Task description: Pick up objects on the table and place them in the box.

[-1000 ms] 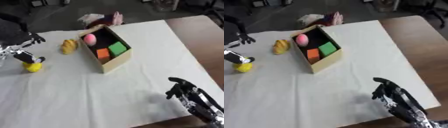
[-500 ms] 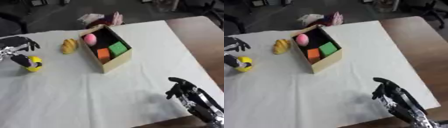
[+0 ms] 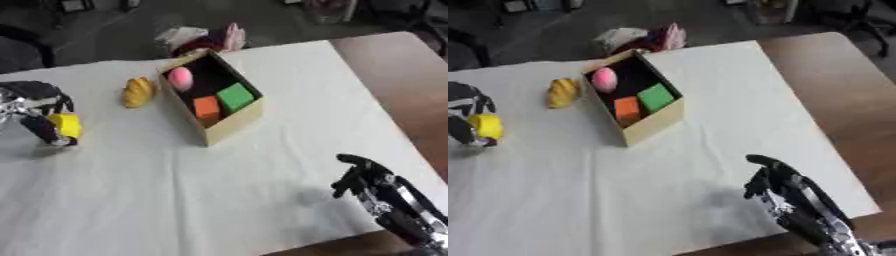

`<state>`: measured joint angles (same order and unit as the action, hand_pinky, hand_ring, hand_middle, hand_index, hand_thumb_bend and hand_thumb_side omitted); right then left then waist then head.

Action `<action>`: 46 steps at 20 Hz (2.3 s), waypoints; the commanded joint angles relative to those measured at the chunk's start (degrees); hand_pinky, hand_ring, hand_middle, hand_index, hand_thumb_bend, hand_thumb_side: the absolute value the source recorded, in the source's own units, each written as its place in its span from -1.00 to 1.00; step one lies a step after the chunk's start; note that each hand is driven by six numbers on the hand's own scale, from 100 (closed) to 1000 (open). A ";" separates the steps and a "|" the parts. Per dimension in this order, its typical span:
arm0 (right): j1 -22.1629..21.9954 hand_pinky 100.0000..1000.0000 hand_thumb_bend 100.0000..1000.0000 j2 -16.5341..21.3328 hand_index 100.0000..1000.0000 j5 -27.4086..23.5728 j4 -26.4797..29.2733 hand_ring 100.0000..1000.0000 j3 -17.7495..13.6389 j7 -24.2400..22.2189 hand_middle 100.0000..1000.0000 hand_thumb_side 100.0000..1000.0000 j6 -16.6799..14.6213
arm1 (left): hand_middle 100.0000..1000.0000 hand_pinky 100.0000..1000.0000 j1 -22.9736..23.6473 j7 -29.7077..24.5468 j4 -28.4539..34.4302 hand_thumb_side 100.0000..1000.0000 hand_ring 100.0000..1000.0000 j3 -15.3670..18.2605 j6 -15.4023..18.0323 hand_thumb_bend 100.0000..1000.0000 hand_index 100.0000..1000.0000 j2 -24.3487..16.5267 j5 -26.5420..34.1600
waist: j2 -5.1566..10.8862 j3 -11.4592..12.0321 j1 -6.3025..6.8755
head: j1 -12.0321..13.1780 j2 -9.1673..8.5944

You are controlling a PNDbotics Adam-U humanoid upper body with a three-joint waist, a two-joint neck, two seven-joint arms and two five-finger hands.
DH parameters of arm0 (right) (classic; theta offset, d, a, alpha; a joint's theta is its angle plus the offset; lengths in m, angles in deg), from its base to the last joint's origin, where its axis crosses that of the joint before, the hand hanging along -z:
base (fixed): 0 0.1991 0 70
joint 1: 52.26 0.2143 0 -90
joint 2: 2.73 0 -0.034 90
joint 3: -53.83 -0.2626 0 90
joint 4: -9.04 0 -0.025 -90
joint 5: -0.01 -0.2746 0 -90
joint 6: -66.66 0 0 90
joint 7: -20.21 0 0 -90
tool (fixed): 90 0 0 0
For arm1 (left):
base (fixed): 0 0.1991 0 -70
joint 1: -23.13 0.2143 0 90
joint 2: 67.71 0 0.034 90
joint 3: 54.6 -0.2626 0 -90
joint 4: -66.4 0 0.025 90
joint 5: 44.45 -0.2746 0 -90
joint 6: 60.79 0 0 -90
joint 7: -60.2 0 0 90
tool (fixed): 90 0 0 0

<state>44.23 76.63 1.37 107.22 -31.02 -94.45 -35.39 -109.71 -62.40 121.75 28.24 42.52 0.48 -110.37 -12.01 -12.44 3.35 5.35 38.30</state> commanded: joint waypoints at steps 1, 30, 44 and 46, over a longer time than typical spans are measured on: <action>0.27 0.37 -1.00 0.83 0.74 0.31 0.59 -0.04 -0.36 0.11 -0.14 0.02 0.02 | -0.01 0.19 -0.53 2.28 0.14 -0.18 0.00 1.04 -0.20 -0.17 0.50 -1.68 -1.50 | 0.84 0.09 -0.16 | -0.30 -0.10; 0.51 0.37 -1.00 0.02 0.73 0.05 0.10 -0.05 0.84 -1.02 -0.14 0.04 0.19 | -0.16 0.15 -12.82 22.39 6.43 -0.63 -0.10 -8.17 3.54 -0.91 0.38 13.37 4.03 | 1.05 -2.01 -1.10 | 1.58 0.34; 0.62 0.37 -1.00 -0.12 0.72 0.09 0.19 -0.06 0.68 -1.10 -0.14 0.04 0.34 | 0.33 0.36 -12.24 24.08 5.22 -0.56 0.26 -7.40 2.17 -0.59 0.74 12.90 4.69 | 0.87 -1.90 -1.17 | 1.20 0.32; 0.61 0.37 -1.00 -0.10 0.72 0.12 0.19 -0.06 0.68 -1.07 -0.14 0.04 0.34 | 0.33 0.36 -12.22 23.75 5.65 -0.56 0.26 -7.42 1.83 -0.59 0.74 12.67 5.27 | 0.88 -1.88 -1.16 | 1.20 0.33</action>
<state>44.48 76.09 1.38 106.56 -30.13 -95.59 -35.02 -120.91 -38.61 126.07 20.10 44.77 14.99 -105.92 -11.99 -14.39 2.36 6.66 38.75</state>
